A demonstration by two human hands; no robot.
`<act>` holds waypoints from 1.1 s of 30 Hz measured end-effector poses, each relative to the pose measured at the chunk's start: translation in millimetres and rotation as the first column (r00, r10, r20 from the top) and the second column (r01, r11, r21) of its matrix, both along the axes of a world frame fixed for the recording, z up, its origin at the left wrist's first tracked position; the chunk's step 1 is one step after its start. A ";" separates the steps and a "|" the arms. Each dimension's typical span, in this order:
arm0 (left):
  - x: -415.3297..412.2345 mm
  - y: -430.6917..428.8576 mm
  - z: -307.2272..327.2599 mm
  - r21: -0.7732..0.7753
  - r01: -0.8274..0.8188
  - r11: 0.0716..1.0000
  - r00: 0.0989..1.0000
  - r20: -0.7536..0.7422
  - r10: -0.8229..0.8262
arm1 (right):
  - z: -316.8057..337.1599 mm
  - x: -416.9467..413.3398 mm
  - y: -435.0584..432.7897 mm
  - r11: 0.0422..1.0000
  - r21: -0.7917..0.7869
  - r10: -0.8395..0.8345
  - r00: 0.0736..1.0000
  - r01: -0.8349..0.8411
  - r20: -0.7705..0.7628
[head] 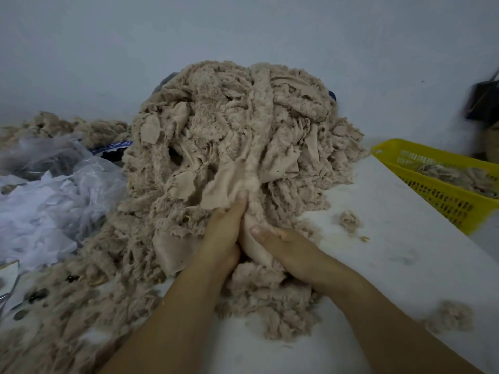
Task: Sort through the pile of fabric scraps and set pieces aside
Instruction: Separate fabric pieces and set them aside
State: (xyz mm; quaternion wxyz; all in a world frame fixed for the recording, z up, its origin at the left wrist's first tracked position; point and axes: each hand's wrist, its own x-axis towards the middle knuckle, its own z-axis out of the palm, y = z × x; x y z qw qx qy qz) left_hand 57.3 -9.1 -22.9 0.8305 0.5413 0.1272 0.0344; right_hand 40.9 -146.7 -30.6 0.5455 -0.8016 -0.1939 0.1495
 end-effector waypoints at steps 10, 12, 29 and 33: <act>3.1 35.1 4.1 -0.417 -0.036 0.908 0.999 0.012 0.046 | 6.5 13.7 -17.6 0.741 0.633 0.004 0.941 0.224 -0.338; -1.0 20.0 4.1 -0.202 0.119 0.972 0.993 0.023 -0.117 | 6.8 17.8 -19.8 0.666 0.703 0.023 0.936 0.248 -0.352; -13.2 13.1 10.5 -0.224 0.364 0.904 0.927 0.174 -0.331 | 6.9 29.9 -31.6 0.581 0.744 -0.148 0.942 0.330 -0.302; -7.8 18.3 11.2 -0.569 0.193 0.799 0.979 0.166 -0.119 | 1.5 10.9 -9.3 0.942 0.336 0.059 0.995 -0.029 -0.078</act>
